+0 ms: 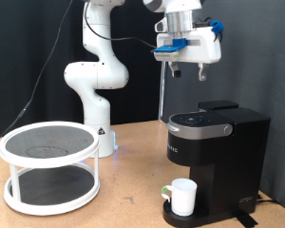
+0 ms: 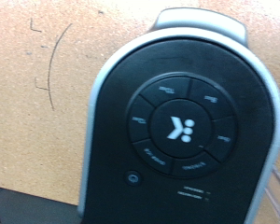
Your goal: Make a cup of coffee with the keurig machine
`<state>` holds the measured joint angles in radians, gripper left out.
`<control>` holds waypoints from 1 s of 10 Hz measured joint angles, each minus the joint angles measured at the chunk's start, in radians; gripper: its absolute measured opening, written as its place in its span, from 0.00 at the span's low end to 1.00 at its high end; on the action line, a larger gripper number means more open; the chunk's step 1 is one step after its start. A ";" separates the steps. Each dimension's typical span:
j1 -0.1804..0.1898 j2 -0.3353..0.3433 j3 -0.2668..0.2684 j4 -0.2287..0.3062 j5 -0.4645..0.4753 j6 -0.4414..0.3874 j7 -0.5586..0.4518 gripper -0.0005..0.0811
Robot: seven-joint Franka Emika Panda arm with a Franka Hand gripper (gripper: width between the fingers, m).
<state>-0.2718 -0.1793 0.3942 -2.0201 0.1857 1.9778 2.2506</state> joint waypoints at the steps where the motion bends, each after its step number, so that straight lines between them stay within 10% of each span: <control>1: 0.001 0.006 0.004 -0.005 0.004 0.015 -0.001 0.91; 10: 0.008 0.031 0.033 -0.121 0.026 0.123 -0.027 0.87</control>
<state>-0.2643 -0.1482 0.4276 -2.1410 0.2121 2.1008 2.2232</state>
